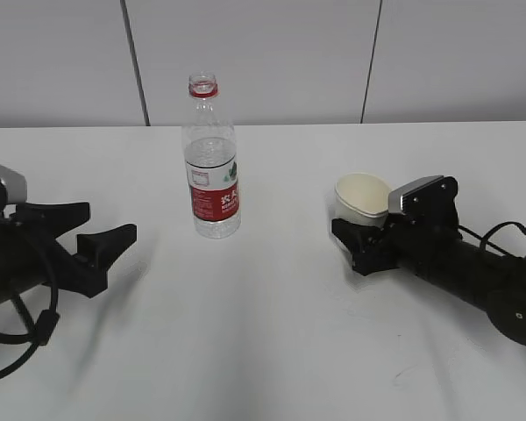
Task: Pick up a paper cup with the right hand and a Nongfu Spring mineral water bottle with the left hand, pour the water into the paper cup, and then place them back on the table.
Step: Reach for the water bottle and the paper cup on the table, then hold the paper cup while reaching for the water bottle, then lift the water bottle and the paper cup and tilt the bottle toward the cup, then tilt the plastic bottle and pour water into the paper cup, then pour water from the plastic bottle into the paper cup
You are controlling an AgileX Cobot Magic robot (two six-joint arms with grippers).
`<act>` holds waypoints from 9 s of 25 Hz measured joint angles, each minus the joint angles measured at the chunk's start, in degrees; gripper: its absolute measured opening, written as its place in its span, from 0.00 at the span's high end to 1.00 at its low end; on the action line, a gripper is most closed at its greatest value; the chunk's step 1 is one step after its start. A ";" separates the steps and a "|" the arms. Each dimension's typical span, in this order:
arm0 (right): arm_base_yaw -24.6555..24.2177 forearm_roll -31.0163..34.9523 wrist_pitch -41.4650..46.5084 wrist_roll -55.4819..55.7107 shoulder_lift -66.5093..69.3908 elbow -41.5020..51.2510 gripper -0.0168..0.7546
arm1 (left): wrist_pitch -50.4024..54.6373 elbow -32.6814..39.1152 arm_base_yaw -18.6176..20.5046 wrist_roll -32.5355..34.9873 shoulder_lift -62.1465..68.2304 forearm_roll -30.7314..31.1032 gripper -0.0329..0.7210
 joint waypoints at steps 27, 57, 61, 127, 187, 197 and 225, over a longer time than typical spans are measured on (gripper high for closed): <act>0.00 -0.57 0.00 0.04 0.00 -0.10 0.32 | 0.04 -20.45 -13.04 0.00 16.03 -10.70 0.28; 0.00 -0.75 -0.12 0.04 0.00 -0.22 0.32 | 4.14 -31.71 -14.11 -0.66 18.60 -7.49 0.29; 0.00 -2.35 -0.12 0.04 0.00 -0.22 0.32 | 4.20 -31.71 -14.11 -0.66 18.60 -7.49 0.40; 8.62 -20.10 4.24 9.95 -2.66 -6.45 0.32 | 12.05 -31.53 -14.16 71.87 13.78 -12.42 0.56; 8.62 -20.02 6.73 9.95 -2.66 -6.45 0.32 | 2.91 -31.42 -14.16 90.82 13.78 -17.99 0.56; 8.62 -20.02 6.73 9.95 -2.66 -6.45 0.32 | 2.78 -31.42 -14.16 91.73 13.78 -18.06 0.56; 8.62 -19.88 6.73 10.06 -2.66 -6.45 0.32 | 2.65 -31.42 -14.16 91.93 13.78 -18.82 0.56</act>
